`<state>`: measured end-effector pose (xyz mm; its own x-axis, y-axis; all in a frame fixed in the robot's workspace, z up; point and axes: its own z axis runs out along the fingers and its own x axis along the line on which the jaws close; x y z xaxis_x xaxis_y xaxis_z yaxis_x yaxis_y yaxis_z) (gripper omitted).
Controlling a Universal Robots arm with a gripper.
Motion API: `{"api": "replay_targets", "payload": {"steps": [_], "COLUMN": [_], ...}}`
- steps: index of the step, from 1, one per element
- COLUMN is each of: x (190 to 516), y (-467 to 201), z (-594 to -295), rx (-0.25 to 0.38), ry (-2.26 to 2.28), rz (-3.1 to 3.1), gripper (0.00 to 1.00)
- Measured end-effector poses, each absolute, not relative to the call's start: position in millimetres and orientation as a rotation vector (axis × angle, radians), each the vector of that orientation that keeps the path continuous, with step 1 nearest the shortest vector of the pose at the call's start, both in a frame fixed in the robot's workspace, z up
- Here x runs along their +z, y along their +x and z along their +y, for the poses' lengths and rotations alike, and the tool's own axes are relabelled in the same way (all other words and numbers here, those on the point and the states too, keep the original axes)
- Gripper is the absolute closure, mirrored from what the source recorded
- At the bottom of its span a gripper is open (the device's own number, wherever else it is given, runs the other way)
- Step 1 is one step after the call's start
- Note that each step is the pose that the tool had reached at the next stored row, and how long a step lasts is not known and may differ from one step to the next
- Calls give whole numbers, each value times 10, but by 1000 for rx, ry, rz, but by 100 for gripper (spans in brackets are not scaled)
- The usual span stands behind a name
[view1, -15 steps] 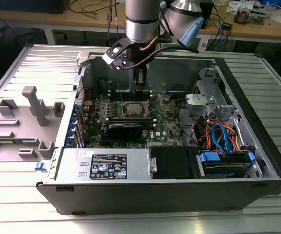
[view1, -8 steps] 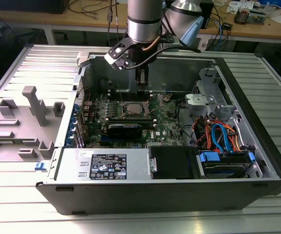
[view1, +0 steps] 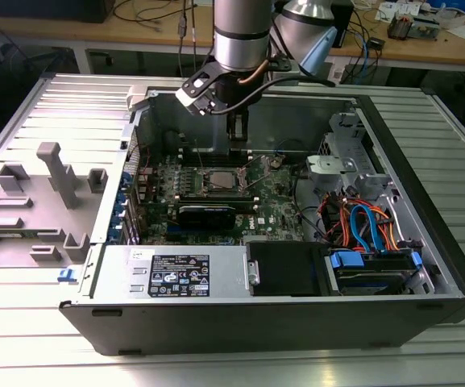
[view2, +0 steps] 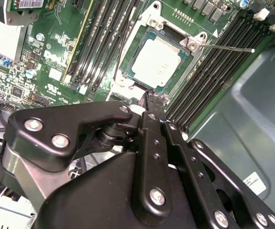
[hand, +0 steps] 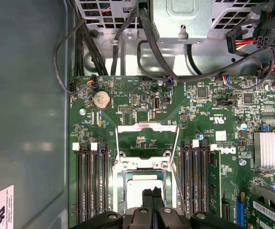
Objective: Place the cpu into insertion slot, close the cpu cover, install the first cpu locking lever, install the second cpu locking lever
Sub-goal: 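Close the cpu cover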
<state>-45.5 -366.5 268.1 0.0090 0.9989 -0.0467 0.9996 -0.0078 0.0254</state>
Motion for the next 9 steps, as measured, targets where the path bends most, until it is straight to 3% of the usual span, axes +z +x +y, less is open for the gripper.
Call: {"api": "replay_targets", "payload": {"steps": [9], "x": [2681], "y": [-447], "z": [-3665], "rx": [-24], "ry": [2195], "rz": [2176], "gripper": [89]}}
